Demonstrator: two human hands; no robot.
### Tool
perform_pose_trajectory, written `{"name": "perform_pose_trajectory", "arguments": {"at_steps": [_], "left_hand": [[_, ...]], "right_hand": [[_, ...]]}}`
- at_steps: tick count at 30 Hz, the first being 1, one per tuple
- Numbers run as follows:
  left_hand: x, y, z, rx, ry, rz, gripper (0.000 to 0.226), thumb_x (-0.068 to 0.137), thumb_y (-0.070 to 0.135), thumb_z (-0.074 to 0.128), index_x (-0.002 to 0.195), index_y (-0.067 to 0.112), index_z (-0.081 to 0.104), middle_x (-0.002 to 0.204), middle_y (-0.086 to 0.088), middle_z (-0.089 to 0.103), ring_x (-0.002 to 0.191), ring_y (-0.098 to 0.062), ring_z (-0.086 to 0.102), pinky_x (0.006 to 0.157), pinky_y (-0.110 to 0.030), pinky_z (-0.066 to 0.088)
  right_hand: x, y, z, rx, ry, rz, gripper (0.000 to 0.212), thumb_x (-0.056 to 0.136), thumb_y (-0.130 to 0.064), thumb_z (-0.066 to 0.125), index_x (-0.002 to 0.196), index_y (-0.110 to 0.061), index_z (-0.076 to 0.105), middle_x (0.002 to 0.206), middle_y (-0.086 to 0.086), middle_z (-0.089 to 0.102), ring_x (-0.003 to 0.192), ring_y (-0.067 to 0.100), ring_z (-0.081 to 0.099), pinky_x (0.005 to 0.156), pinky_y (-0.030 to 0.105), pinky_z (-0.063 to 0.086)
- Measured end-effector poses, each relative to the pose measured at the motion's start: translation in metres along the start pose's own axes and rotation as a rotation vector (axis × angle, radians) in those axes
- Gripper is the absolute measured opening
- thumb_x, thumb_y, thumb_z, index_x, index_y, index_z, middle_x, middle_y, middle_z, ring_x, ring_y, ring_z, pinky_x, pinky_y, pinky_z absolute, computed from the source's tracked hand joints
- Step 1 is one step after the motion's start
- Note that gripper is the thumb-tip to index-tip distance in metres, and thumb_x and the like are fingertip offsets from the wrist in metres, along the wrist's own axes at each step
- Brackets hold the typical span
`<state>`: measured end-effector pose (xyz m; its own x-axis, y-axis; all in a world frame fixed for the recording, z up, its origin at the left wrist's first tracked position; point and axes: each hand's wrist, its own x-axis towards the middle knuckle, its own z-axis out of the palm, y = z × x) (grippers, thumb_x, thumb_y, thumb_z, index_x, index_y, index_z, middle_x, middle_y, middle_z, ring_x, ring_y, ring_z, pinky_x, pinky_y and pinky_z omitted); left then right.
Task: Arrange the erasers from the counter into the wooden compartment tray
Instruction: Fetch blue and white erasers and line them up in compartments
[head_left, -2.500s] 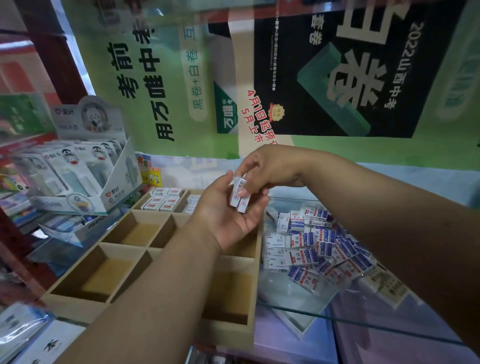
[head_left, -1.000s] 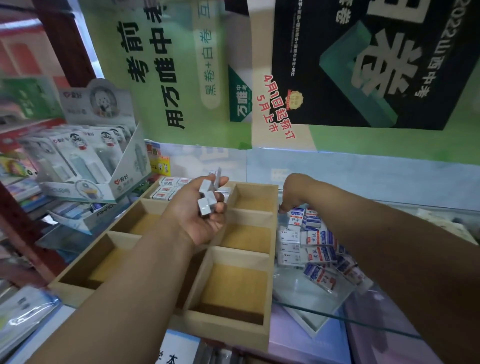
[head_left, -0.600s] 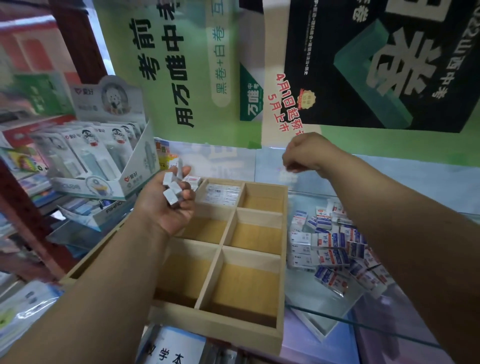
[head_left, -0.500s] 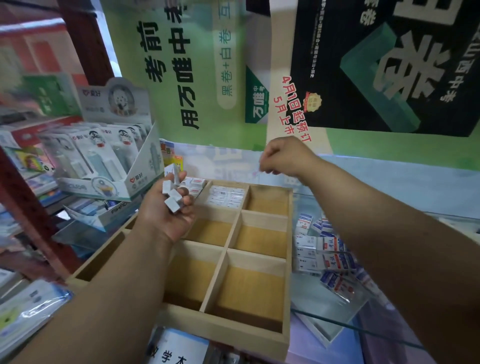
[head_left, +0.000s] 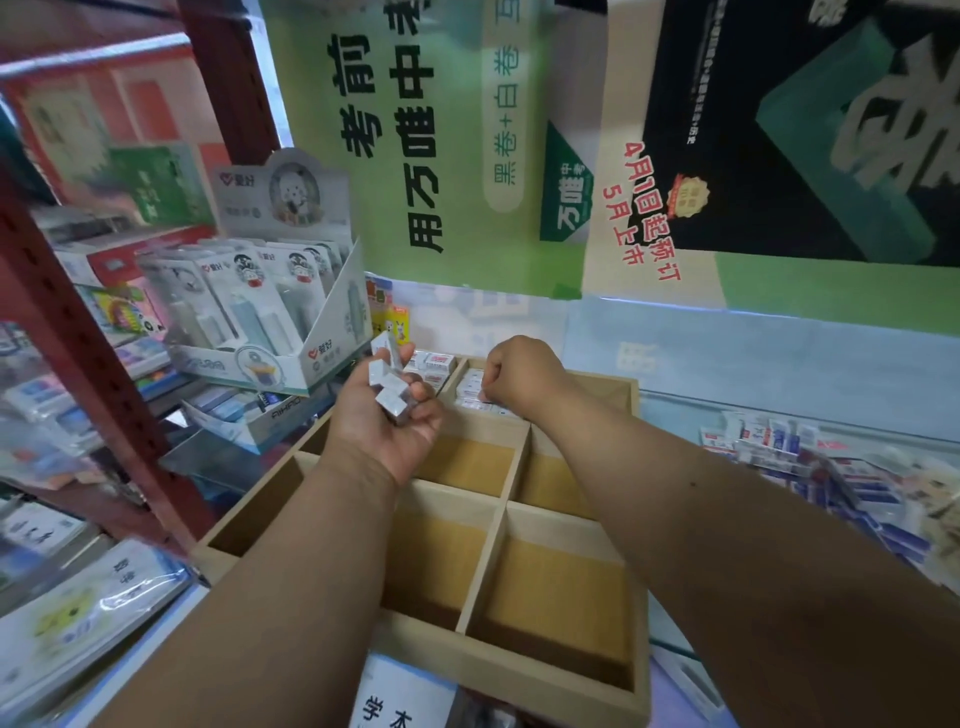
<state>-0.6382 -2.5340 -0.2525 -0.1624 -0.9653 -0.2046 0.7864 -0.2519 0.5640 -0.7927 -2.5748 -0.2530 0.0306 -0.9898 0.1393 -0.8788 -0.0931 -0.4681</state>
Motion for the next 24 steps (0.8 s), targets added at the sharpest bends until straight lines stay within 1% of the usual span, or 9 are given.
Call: {"name": "perform_pose_trajectory", "arguments": {"at_steps": [4,7,9,11,15,18,20,22,24], "left_hand": [[0.001,0.0,-0.001,0.008,0.005,-0.019,0.028,0.098,0.035,0.043,0.09,0.014,0.06,0.05,0.004,0.044,0.039,-0.007,0.042,0.042,-0.013,0.029],[0.0,-0.001,0.0,0.02,-0.01,-0.032,0.034,0.098,0.031,0.035,0.088,0.011,0.061,0.051,0.002,0.046,0.039,-0.008,0.043,0.042,-0.013,0.031],[0.0,-0.001,0.001,0.043,-0.025,-0.033,0.035,0.096,0.028,0.033,0.09,0.009,0.061,0.051,0.001,0.047,0.039,-0.008,0.043,0.042,-0.014,0.031],[0.0,0.0,0.002,0.075,-0.042,-0.038,0.035,0.096,0.028,0.035,0.092,0.006,0.061,0.051,0.002,0.047,0.038,-0.008,0.042,0.042,-0.014,0.029],[0.0,-0.002,0.0,0.127,-0.064,-0.052,0.037,0.096,0.031,0.038,0.09,0.003,0.062,0.049,0.003,0.045,0.038,-0.007,0.041,0.04,-0.013,0.029],[0.0,-0.002,0.002,0.17,-0.073,-0.043,0.033,0.096,0.029,0.041,0.081,0.007,0.06,0.051,0.002,0.049,0.038,-0.007,0.042,0.039,-0.013,0.03],[0.0,-0.002,0.004,0.205,-0.085,-0.049,0.031,0.095,0.029,0.042,0.076,0.009,0.056,0.052,0.002,0.05,0.038,-0.008,0.042,0.039,-0.013,0.031],[0.0,-0.003,0.005,0.242,-0.095,-0.066,0.032,0.095,0.029,0.042,0.073,0.009,0.055,0.051,0.001,0.049,0.037,-0.009,0.042,0.038,-0.014,0.032],[-0.001,-0.004,0.005,0.283,-0.108,-0.075,0.032,0.096,0.029,0.043,0.075,0.009,0.057,0.052,0.001,0.049,0.038,-0.009,0.042,0.038,-0.014,0.032]], "right_hand": [[0.005,0.0,0.003,0.01,0.001,0.03,0.015,0.075,-0.01,0.075,0.086,0.001,0.072,0.095,0.014,0.07,0.091,0.028,0.065,0.081,0.039,0.055],[0.003,0.004,0.006,0.086,0.052,0.034,0.013,0.078,-0.014,0.074,0.079,-0.002,0.071,0.087,0.008,0.07,0.083,0.024,0.064,0.072,0.032,0.053],[-0.001,0.003,0.005,0.298,0.138,0.007,0.008,0.083,-0.015,0.069,0.08,-0.008,0.07,0.081,0.005,0.067,0.076,0.021,0.062,0.067,0.029,0.051],[-0.006,-0.003,0.001,0.557,0.181,-0.043,0.008,0.086,-0.01,0.064,0.091,-0.011,0.07,0.081,0.0,0.064,0.073,0.014,0.059,0.072,0.027,0.05],[-0.018,-0.018,-0.005,0.872,0.016,-0.13,0.022,0.093,-0.005,0.055,0.112,-0.014,0.062,0.1,0.003,0.065,0.081,0.003,0.058,0.066,0.007,0.045],[-0.022,-0.023,-0.003,0.893,-0.065,-0.146,0.024,0.096,-0.01,0.051,0.117,-0.019,0.059,0.113,0.008,0.065,0.09,0.01,0.06,0.077,0.021,0.046],[-0.021,-0.024,-0.002,0.935,-0.059,-0.14,0.021,0.096,-0.013,0.052,0.115,-0.019,0.059,0.105,0.005,0.067,0.082,0.009,0.059,0.081,0.028,0.047],[-0.021,-0.026,-0.002,1.037,-0.066,-0.148,0.013,0.095,-0.012,0.053,0.106,-0.019,0.056,0.091,0.002,0.068,0.071,0.009,0.057,0.078,0.029,0.047],[-0.021,-0.026,-0.001,1.148,-0.096,-0.181,0.014,0.095,-0.008,0.053,0.101,-0.02,0.051,0.083,0.005,0.066,0.065,0.011,0.055,0.075,0.028,0.046]]}}
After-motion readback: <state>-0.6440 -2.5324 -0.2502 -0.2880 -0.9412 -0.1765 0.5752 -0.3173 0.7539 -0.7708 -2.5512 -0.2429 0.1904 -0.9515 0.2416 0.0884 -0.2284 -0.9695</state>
